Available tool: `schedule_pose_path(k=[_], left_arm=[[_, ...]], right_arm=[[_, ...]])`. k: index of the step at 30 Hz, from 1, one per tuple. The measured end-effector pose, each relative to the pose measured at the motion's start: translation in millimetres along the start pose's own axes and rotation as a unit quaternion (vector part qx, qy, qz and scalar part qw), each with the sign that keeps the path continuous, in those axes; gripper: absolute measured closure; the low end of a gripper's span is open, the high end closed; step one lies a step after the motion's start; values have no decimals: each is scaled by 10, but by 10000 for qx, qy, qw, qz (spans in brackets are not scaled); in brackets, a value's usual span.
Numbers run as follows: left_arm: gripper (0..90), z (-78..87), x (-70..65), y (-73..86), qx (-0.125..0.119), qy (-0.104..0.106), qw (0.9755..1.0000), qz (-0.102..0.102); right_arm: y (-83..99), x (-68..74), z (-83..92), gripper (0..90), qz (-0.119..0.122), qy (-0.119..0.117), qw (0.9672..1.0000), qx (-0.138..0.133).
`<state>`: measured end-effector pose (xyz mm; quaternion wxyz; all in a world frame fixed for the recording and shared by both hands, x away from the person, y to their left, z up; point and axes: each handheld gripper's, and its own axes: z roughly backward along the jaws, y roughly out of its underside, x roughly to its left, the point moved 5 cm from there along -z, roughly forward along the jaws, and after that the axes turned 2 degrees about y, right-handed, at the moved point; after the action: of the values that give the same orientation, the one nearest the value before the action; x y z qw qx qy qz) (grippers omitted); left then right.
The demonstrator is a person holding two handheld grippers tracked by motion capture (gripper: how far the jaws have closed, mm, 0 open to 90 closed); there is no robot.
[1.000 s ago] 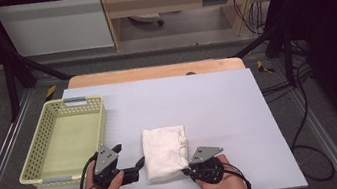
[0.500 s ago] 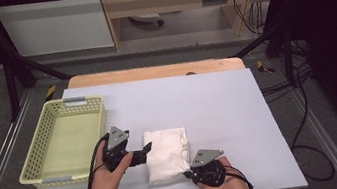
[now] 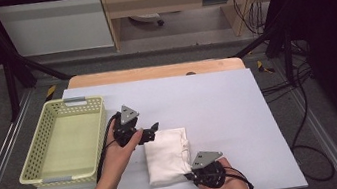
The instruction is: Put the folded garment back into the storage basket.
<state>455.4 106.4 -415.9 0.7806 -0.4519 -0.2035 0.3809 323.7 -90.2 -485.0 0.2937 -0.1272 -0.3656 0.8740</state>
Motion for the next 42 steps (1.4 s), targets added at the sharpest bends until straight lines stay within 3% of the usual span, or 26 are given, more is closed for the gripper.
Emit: schedule_pose_path(k=[5, 18, 20, 24, 29, 39, 42], left_arm=[[112, -3, 46, 69, 32, -16, 9999, 153], [120, -140, 8, 292, 305, 47, 9992, 235], [165, -164, 23, 329, 428, -14, 9988, 255], [237, -175, 56, 372, 415, -121, 9986, 299], [268, -243, 45, 425, 563, -82, 9979, 295], [364, -367, 3, 592, 998, 326, 9923, 665], [432, -362, -22, 597, 1054, 428, 9918, 591]], right_arm=[[-8, -5, -15, 797, -17, -10, 10000, 2], [-17, 29, 20, 797, 39, -90, 9999, 87], [-6, 32, 9, 796, 81, -93, 9999, 113], [-5, 28, 0, 795, 60, -108, 9999, 102], [-4, 26, -3, 792, 72, -114, 9998, 108], [0, 23, -4, 789, 95, -124, 9998, 102], [-1, 24, -4, 787, 101, -131, 9998, 111]])
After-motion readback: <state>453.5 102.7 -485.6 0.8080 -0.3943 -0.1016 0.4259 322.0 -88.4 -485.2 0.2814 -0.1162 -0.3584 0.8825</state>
